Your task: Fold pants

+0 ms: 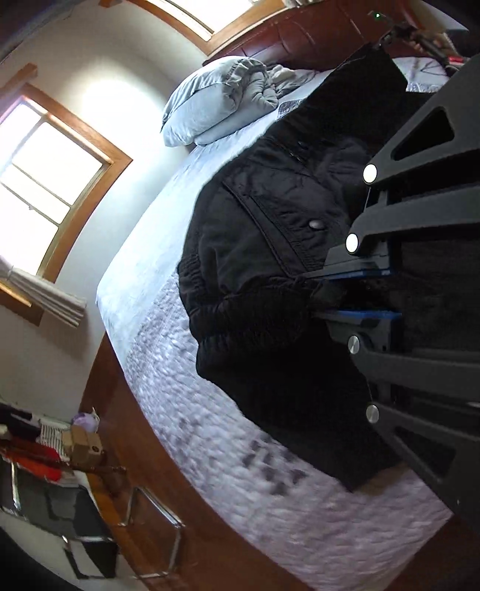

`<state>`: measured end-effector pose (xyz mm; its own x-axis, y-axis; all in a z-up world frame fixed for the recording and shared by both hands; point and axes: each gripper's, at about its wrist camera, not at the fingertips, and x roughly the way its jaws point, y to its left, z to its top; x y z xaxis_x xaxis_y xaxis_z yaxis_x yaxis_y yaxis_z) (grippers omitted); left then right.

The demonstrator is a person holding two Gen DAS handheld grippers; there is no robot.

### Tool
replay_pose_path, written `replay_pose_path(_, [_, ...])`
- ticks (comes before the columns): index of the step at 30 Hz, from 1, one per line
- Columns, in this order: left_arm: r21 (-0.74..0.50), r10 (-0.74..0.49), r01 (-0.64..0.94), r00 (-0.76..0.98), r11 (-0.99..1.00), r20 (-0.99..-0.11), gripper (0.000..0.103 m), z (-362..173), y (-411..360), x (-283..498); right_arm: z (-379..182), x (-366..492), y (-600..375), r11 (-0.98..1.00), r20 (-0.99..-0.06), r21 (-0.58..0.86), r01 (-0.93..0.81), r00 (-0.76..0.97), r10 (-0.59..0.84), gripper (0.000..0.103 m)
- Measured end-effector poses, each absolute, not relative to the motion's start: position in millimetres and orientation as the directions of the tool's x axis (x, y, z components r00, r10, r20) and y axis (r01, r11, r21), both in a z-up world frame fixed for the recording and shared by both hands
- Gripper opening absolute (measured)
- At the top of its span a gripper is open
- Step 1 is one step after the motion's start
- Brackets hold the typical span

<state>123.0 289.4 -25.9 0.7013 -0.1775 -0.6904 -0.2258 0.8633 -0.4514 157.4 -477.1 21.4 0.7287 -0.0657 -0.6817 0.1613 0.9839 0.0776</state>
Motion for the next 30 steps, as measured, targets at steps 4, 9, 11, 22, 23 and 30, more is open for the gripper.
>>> replay_pose_path(4, [-0.498,-0.177,-0.28,0.704,0.821,-0.687,0.012,-49,298,77,12,125,-491,0.973,-0.69,0.107,0.205,0.72,-0.076,0.013])
replay_pose_path(9, [-0.51,-0.174,-0.323,0.686,0.798,-0.706,0.012,-71,306,44,-8,87,-506,0.956,-0.718,0.127,0.264,0.689,-0.095,0.013])
replay_pose_path(11, [-0.509,-0.171,-0.331,0.683,0.794,-0.71,0.012,-77,307,38,-21,78,-508,0.954,-0.745,0.106,0.281,0.658,-0.111,0.013])
replay_pose_path(22, [-0.501,-0.156,-0.406,0.638,0.764,-0.754,0.06,-97,314,12,-103,60,-498,0.955,-0.862,-0.089,0.284,0.458,-0.217,0.038])
replay_pose_path(23, [-0.497,-0.137,-0.444,0.628,0.746,-0.766,0.07,-96,316,4,-104,56,-497,0.953,-0.862,-0.1,0.284,0.453,-0.226,0.05])
replay_pose_path(30, [-0.698,-0.271,-0.389,0.722,0.601,-0.636,0.092,-76,302,-33,-85,36,-498,0.952,-0.848,-0.096,0.291,0.476,-0.231,0.06])
